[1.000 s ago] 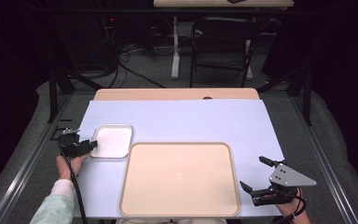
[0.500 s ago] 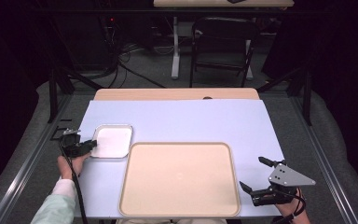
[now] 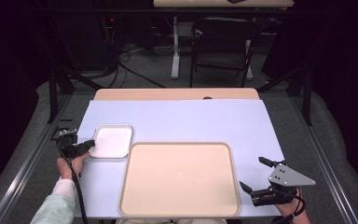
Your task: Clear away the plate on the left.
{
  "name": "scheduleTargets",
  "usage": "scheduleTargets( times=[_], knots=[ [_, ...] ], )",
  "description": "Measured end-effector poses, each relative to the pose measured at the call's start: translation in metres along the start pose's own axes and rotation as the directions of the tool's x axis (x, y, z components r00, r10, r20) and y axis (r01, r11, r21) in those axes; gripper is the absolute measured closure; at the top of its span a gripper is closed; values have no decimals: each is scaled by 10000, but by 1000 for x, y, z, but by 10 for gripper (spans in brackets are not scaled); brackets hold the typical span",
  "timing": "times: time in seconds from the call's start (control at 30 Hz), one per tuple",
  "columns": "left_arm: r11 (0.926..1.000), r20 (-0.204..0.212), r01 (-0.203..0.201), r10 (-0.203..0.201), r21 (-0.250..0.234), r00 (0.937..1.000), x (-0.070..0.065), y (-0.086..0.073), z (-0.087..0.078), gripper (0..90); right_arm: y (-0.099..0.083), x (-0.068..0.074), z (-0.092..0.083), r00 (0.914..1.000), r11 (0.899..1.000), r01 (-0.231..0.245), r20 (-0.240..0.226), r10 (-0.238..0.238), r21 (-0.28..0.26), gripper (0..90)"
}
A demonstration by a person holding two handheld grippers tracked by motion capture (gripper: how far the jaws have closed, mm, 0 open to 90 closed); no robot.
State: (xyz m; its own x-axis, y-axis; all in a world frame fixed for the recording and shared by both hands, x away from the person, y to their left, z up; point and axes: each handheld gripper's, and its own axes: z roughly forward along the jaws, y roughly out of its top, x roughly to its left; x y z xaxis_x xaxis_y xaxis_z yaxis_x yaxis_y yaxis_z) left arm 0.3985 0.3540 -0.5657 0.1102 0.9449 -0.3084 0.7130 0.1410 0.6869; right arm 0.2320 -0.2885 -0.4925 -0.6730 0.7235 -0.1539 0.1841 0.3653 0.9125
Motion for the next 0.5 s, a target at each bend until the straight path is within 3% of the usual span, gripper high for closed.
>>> scheduleTargets(
  times=[0.17, 0.37, 0.5],
  knots=[
    [9988, 418, 484, -483, -7, 9980, 5, 0, -2, 876, 0, -1, 0, 10000, 10000, -68, 46, 68, -21, 0],
    [9992, 562, 339, -328, -188, 9979, 3, 2, -8, 878, 0, -1, 0, 9998, 9999, -140, 118, 140, -53, 0],
    [9995, 460, 17, -2, -324, 9989, -1, 4, -13, 879, -1, -3, 0, 9995, 9997, -261, 182, 262, -27, 0]
  ],
)
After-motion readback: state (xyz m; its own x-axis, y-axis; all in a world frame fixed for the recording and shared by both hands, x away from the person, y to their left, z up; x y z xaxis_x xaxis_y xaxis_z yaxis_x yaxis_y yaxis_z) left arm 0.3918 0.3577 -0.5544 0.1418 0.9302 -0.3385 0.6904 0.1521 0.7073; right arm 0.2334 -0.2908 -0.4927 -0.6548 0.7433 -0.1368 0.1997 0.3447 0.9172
